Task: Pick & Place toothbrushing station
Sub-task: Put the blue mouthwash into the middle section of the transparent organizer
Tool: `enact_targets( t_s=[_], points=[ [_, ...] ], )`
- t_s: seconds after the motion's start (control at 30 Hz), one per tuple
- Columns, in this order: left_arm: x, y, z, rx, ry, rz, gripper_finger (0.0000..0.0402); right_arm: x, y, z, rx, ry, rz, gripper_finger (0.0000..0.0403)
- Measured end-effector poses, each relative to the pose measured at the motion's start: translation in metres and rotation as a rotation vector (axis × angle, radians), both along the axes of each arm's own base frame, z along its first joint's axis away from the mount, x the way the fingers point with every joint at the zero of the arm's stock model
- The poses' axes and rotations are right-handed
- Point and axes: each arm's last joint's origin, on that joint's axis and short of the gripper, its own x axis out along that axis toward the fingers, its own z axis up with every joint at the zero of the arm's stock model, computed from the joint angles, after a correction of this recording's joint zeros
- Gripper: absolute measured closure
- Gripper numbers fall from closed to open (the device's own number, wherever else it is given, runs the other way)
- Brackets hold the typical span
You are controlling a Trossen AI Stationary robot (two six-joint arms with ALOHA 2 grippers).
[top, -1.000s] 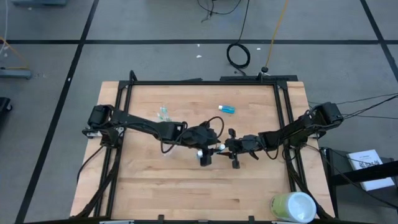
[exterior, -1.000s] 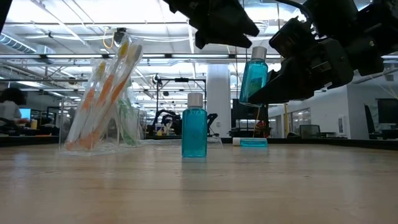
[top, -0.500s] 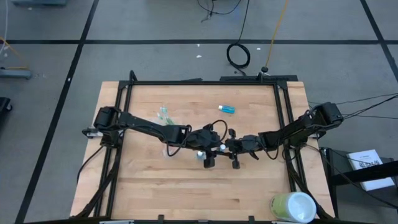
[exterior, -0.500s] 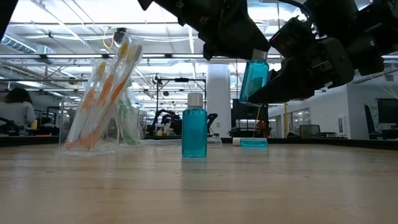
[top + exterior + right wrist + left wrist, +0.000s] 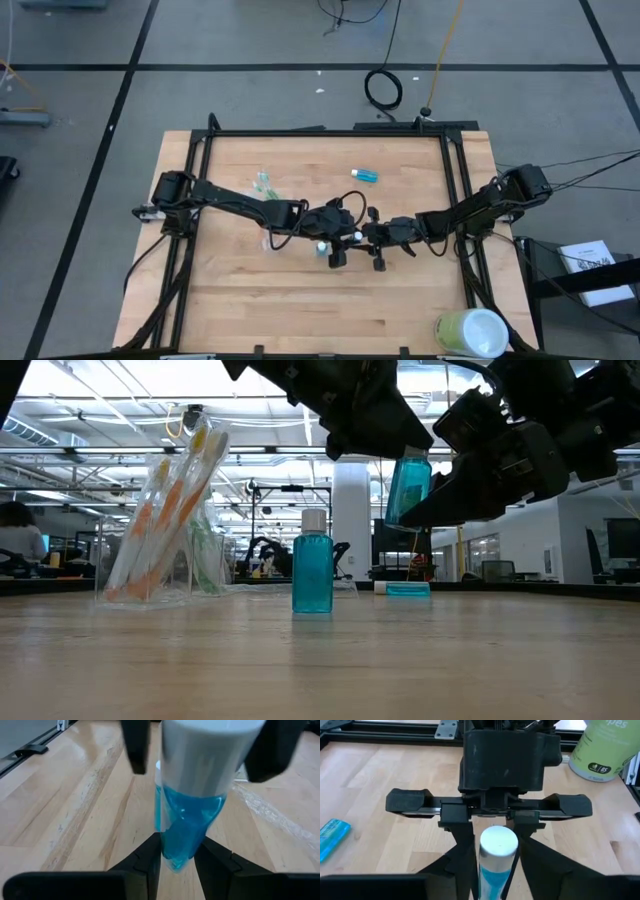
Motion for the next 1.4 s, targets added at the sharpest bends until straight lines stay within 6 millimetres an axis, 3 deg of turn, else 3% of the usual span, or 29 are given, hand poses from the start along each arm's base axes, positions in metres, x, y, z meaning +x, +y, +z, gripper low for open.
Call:
enact_targets(
  t_s=[0.23,0.5,0.73,0.9,0.93,1.07,1.2,1.3,1.4],
  points=[
    [0.0,0.0,0.0,0.001,0.0,0.002,0.0328,0.0,0.0,0.0,0.006,0.003,-0.004,0.0305],
    [-0.007,0.001,0.012,0.002,0.005,0.0,0.032,0.0,0.0,0.001,0.022,-0.005,-0.01,0.0305],
    [-0.044,0.0,0.055,0.053,0.039,0.031,0.0328,0.002,0.0,0.006,0.045,-0.038,-0.031,0.0298],
    [-0.078,-0.004,0.091,0.11,-0.016,0.109,0.0339,-0.005,0.0,-0.001,0.037,0.038,-0.009,0.0289],
    [-0.086,-0.006,0.092,0.129,-0.015,0.138,0.0338,-0.008,-0.001,-0.006,0.028,0.085,-0.004,0.0287],
    [-0.112,-0.01,0.087,0.141,-0.002,0.192,0.0335,-0.006,-0.002,0.014,0.044,-0.006,-0.018,0.0287],
    [-0.14,-0.006,0.092,0.127,-0.059,0.312,0.0347,-0.011,-0.002,0.012,0.043,0.036,-0.006,0.0287],
    [-0.155,-0.006,0.079,0.129,-0.009,0.361,0.0354,-0.01,0.0,0.025,0.069,-0.031,0.009,0.0287],
    [-0.17,-0.006,0.073,0.099,-0.018,0.413,0.0354,-0.014,0.0,0.022,0.065,0.0,0.015,0.0287]
  ],
)
